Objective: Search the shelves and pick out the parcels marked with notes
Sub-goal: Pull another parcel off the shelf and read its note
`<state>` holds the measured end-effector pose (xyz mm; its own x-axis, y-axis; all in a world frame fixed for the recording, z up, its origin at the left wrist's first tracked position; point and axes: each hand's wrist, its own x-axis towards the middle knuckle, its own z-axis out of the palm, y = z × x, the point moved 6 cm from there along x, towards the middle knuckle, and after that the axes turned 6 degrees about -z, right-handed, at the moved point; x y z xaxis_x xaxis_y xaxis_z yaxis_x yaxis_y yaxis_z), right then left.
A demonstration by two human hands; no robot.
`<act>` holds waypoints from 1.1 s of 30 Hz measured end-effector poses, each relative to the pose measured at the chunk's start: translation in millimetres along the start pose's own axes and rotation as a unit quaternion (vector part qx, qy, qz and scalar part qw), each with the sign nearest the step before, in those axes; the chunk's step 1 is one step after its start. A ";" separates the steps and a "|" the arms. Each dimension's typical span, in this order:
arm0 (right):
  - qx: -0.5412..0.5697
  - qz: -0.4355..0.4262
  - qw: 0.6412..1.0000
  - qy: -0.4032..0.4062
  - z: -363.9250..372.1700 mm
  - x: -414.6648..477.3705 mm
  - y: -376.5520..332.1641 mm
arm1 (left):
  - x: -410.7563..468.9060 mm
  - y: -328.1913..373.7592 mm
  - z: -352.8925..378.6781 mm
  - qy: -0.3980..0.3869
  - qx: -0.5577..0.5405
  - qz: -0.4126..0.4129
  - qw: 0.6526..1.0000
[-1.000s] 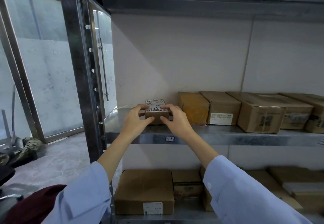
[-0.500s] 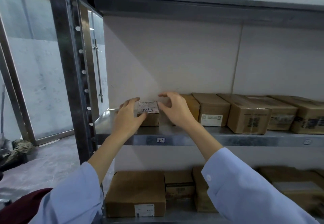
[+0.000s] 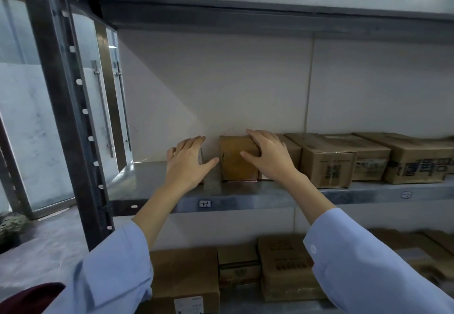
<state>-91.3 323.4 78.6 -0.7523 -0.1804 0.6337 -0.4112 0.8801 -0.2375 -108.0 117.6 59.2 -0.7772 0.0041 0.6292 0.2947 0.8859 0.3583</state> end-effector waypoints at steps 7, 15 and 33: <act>-0.025 0.020 0.999 -0.014 -4.6 -6.1 33.8 | 8.3 20.1 16.0 -0.029 0.017 0.013 0.999; -0.016 -0.018 0.999 -0.039 0.1 -2.0 38.1 | 9.8 23.2 26.6 -0.058 0.023 0.006 0.998; -0.020 -0.119 0.991 -0.064 22.8 9.8 6.2 | 9.3 -4.9 17.5 -0.048 -0.006 -0.021 0.999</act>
<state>-113.0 317.1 66.5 -0.6962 -0.4377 0.5690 -0.5664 0.8218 -0.0609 -126.4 121.5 51.2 -0.8385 0.0112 0.5447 0.2667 0.8802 0.3925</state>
